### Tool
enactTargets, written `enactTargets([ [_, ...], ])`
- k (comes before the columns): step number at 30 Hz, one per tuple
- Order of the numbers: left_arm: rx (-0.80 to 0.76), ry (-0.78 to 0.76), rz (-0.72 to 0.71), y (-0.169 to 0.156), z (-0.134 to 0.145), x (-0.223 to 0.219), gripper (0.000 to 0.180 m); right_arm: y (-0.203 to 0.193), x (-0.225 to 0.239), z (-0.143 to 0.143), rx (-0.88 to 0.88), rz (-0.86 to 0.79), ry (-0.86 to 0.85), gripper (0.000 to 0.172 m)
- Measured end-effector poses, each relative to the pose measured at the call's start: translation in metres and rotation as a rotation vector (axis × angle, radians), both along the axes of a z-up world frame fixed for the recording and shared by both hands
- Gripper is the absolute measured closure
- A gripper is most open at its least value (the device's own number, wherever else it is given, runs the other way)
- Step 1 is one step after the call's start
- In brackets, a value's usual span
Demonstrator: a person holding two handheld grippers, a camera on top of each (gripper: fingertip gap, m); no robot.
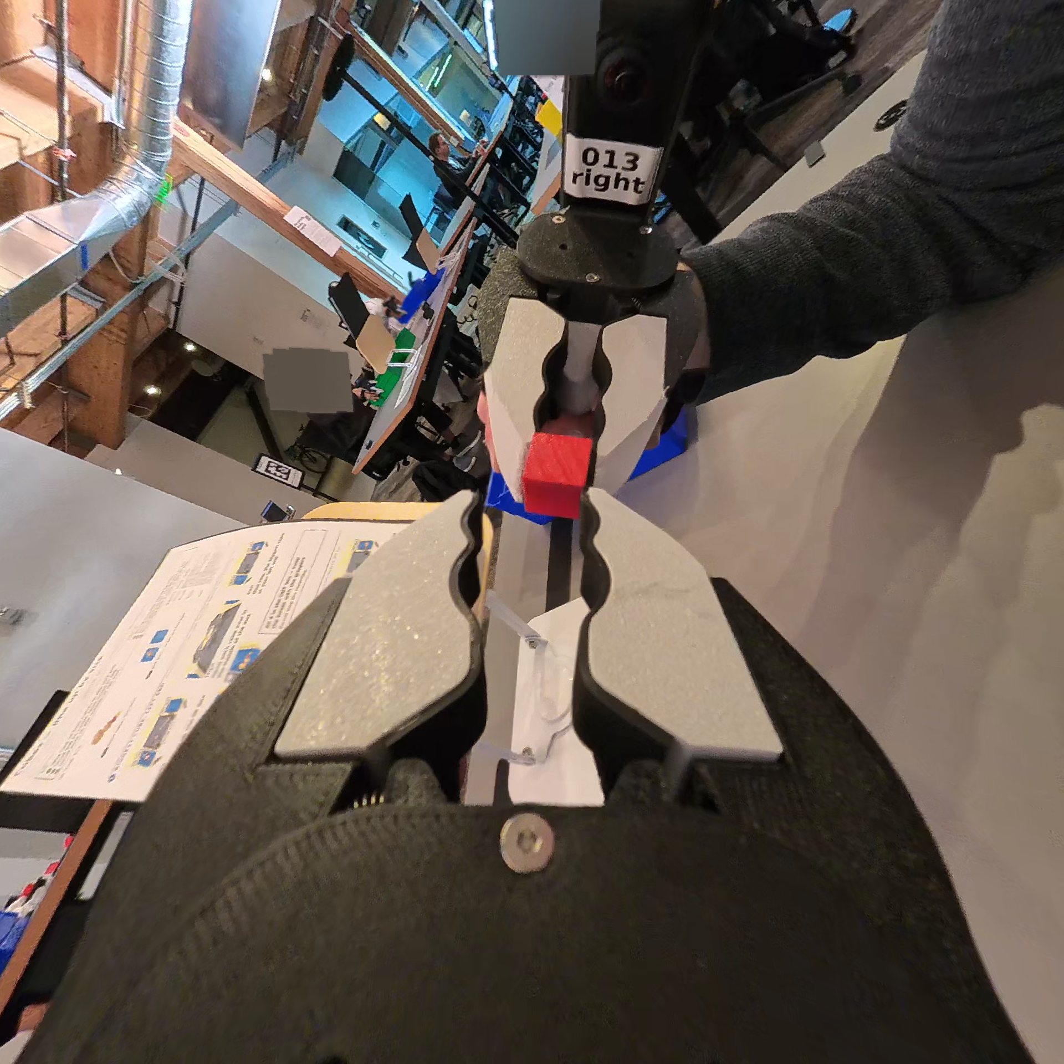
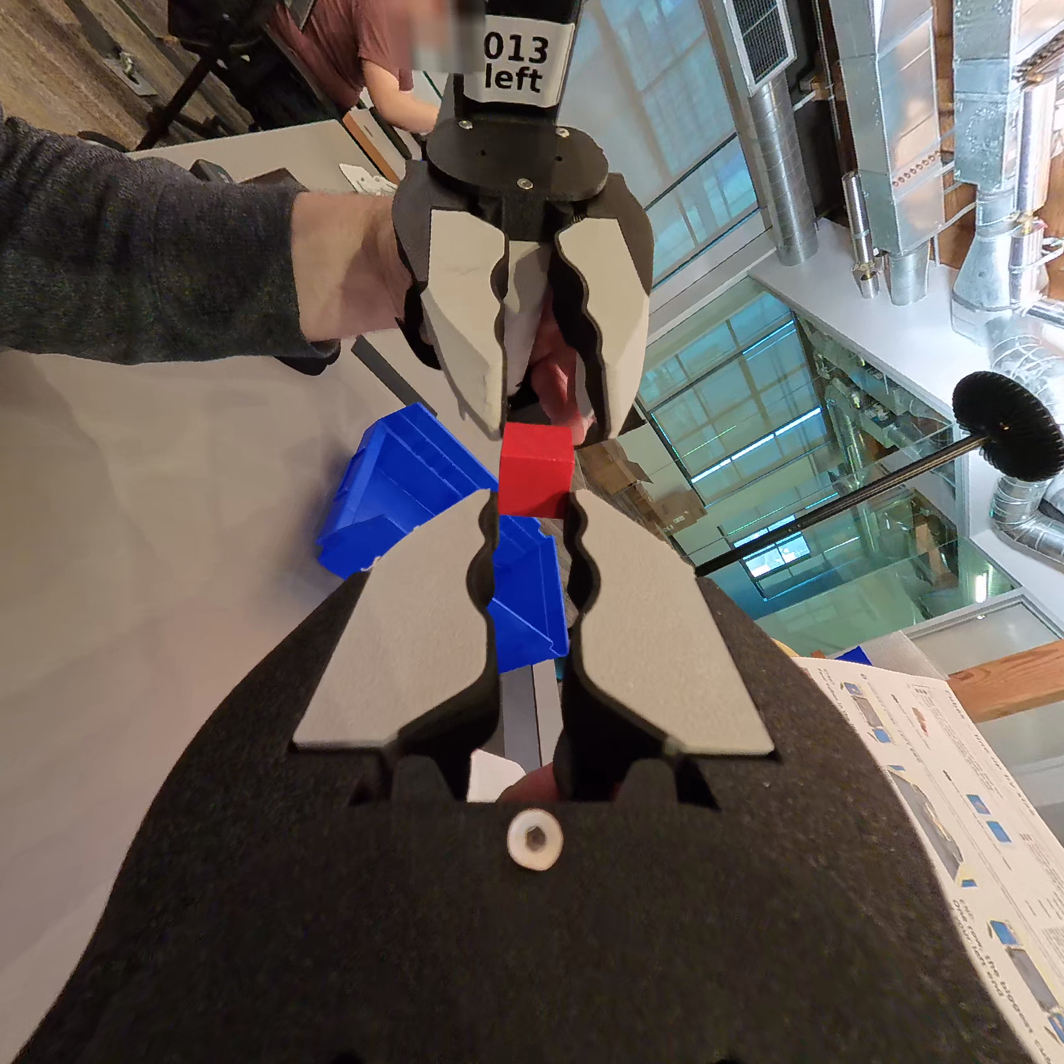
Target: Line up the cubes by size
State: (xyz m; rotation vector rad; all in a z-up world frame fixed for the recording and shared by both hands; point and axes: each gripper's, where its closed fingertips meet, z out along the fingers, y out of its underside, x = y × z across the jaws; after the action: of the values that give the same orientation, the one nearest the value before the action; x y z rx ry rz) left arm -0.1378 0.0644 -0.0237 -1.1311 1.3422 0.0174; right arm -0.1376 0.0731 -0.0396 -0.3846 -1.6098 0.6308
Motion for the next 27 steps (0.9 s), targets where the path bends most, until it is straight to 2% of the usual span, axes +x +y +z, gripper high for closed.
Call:
enactTargets([
  [4, 0.033, -0.010, 0.041, 0.001, 0.008, -0.010, 0.154, 0.008, 0.004, 0.004, 0.007, -0.032, 0.005, 0.151],
  [9, 0.079, -0.012, 0.103, -0.001, 0.019, -0.023, 0.173, 0.029, 0.023, 0.021, 0.032, -0.123, 0.031, 0.151],
  [11, 0.099, -0.005, 0.134, -0.003, 0.023, -0.030, 0.180, 0.048, 0.038, 0.028, 0.061, -0.214, 0.034, 0.151],
  [15, 0.134, -0.002, 0.178, -0.010, 0.031, -0.043, 0.180, 0.100, 0.087, 0.029, 0.075, -0.418, -0.019, 0.151],
  [23, 0.169, -0.024, 0.179, -0.021, 0.042, -0.054, 0.180, 0.227, 0.225, -0.032, 0.105, -0.879, -0.586, 0.150],
  [27, 0.159, -0.014, 0.175, -0.019, 0.039, -0.051, 0.180, 0.280, 0.289, -0.071, 0.069, -1.024, -0.854, 0.151],
])
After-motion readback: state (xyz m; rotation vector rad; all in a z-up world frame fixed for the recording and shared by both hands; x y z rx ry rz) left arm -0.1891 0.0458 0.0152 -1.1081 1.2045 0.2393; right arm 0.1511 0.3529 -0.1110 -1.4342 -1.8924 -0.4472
